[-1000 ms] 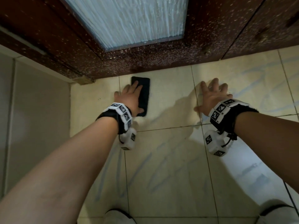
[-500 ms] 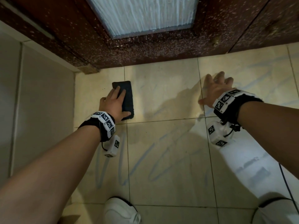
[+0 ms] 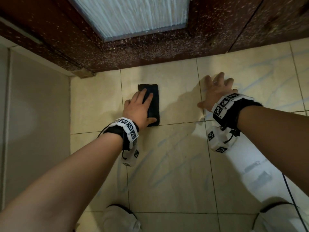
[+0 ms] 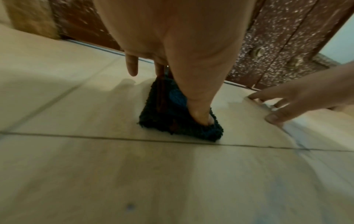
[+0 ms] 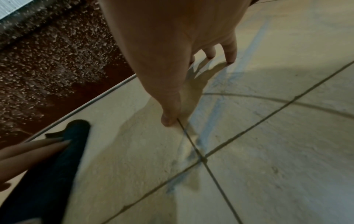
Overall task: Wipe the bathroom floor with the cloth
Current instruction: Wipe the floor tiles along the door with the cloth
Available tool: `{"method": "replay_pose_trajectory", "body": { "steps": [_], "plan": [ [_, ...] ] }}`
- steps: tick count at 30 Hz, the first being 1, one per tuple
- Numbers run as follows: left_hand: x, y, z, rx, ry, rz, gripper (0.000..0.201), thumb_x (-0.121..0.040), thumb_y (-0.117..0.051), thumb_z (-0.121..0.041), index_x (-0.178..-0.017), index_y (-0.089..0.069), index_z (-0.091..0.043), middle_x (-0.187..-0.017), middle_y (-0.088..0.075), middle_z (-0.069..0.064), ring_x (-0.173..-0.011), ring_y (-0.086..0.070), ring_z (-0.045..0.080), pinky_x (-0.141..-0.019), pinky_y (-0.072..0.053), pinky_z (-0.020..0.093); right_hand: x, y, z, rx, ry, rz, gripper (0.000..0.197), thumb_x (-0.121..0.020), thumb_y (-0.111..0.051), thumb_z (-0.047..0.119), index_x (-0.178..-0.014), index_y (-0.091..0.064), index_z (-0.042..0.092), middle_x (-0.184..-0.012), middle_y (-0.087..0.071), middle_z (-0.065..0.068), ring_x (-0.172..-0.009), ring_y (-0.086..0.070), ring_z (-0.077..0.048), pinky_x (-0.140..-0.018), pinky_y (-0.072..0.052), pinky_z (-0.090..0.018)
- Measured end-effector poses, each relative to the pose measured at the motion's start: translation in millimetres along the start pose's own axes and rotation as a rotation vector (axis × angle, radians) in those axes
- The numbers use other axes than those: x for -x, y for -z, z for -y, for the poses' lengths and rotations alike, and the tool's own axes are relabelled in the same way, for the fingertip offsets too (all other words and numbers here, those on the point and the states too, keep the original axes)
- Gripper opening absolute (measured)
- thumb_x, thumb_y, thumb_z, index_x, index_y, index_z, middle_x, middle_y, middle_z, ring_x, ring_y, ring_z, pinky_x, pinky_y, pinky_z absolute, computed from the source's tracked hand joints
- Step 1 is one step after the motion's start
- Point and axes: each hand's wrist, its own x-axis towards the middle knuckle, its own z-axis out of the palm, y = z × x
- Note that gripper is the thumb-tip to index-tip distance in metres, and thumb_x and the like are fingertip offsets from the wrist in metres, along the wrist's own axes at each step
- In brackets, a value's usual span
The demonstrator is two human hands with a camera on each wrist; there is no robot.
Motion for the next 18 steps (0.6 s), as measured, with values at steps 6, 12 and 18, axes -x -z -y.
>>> {"method": "replay_pose_trajectory", "body": {
  "steps": [6, 12, 18],
  "plan": [
    [-23.3, 11.7, -76.3, 0.068, -0.073, 0.013, 0.101, -0.081, -0.066, -0.058, -0.157, -0.007, -0.025, -0.164, 0.001, 0.004, -0.149, -0.005, 0.029, -0.114, -0.022, 0.053, -1.7, -4.4, 0.8, 0.006, 0.004, -0.048, 0.111, -0.072, -0.078, 0.057, -0.151, -0.007, 0.027, -0.160, 0.005, -0.014, -0.141, -0.010, -0.047, -0.105, -0.035, -0.061],
    [-39.7, 17.0, -115.2, 0.058, -0.092, 0.020, 0.103, -0.079, -0.066, -0.061, -0.156, -0.009, -0.024, -0.163, -0.001, 0.005, -0.149, -0.006, 0.028, -0.113, -0.021, 0.057, 0.1, -9.1, -1.0, 0.042, 0.007, -0.088, 0.112, -0.074, -0.071, 0.066, -0.154, -0.003, 0.027, -0.161, 0.005, -0.015, -0.142, -0.011, -0.046, -0.106, -0.033, -0.059],
    [-35.0, 12.9, -80.9, 0.074, -0.091, 0.029, 0.102, -0.080, -0.062, -0.066, -0.157, -0.006, -0.030, -0.164, 0.004, -0.004, -0.150, -0.003, 0.025, -0.114, -0.016, 0.061, 3.1, -3.8, -1.0, 0.031, 0.005, -0.032, 0.114, -0.075, -0.072, 0.063, -0.155, 0.001, 0.029, -0.162, 0.011, -0.013, -0.144, -0.005, -0.045, -0.108, -0.031, -0.061]
  ]
}}
